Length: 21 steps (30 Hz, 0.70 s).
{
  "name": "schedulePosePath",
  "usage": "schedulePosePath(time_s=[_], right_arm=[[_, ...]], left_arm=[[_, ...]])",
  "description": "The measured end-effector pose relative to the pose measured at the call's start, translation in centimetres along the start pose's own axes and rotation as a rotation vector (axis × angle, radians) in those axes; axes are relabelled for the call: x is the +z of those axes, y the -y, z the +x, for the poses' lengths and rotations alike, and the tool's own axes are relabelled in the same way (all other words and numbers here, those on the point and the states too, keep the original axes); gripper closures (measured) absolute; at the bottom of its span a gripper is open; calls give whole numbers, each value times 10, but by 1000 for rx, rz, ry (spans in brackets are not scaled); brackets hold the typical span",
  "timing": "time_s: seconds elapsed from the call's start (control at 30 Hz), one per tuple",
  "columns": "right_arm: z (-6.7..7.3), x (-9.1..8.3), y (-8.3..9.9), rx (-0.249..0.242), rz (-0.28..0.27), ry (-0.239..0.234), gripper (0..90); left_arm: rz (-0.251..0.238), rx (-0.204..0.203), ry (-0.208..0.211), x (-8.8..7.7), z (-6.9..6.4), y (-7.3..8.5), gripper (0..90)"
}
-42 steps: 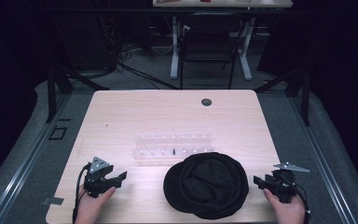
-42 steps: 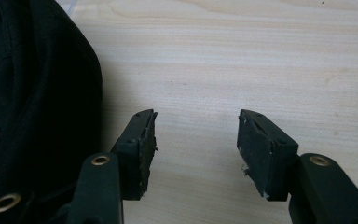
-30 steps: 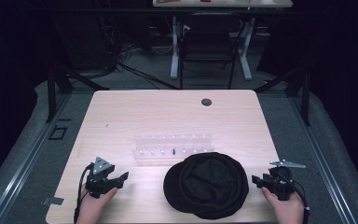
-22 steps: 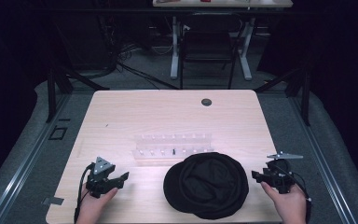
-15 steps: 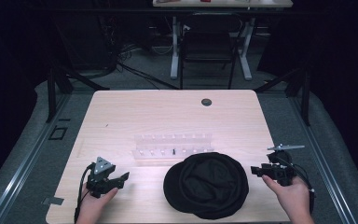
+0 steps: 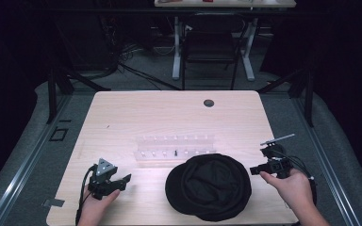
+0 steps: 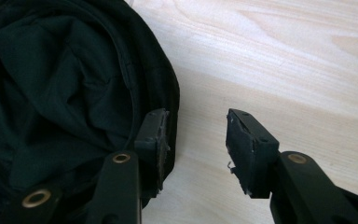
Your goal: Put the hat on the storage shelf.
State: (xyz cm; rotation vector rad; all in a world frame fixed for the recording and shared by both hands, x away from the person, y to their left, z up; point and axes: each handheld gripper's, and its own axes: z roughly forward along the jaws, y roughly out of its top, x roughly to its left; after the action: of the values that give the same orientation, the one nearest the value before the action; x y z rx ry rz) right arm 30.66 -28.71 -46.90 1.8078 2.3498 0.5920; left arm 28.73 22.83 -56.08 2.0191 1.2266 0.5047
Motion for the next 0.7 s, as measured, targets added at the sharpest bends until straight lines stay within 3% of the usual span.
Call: schedulePosePath(time_s=[0.13,0.27,0.47,0.7], right_arm=[[2,1,-3,12,12,1,540],[3,5,-6,9,35,7,585],[4,11,-9,5,93,-24,614],[5,12,-15,24,109,-45,609]], left_arm=[[0,-1,1,0,0,0,362],[-1,-1,1,0,0,0,361],[0,-3,-1,0,1,0,360],[-1,-1,-1,0,0,0,359]])
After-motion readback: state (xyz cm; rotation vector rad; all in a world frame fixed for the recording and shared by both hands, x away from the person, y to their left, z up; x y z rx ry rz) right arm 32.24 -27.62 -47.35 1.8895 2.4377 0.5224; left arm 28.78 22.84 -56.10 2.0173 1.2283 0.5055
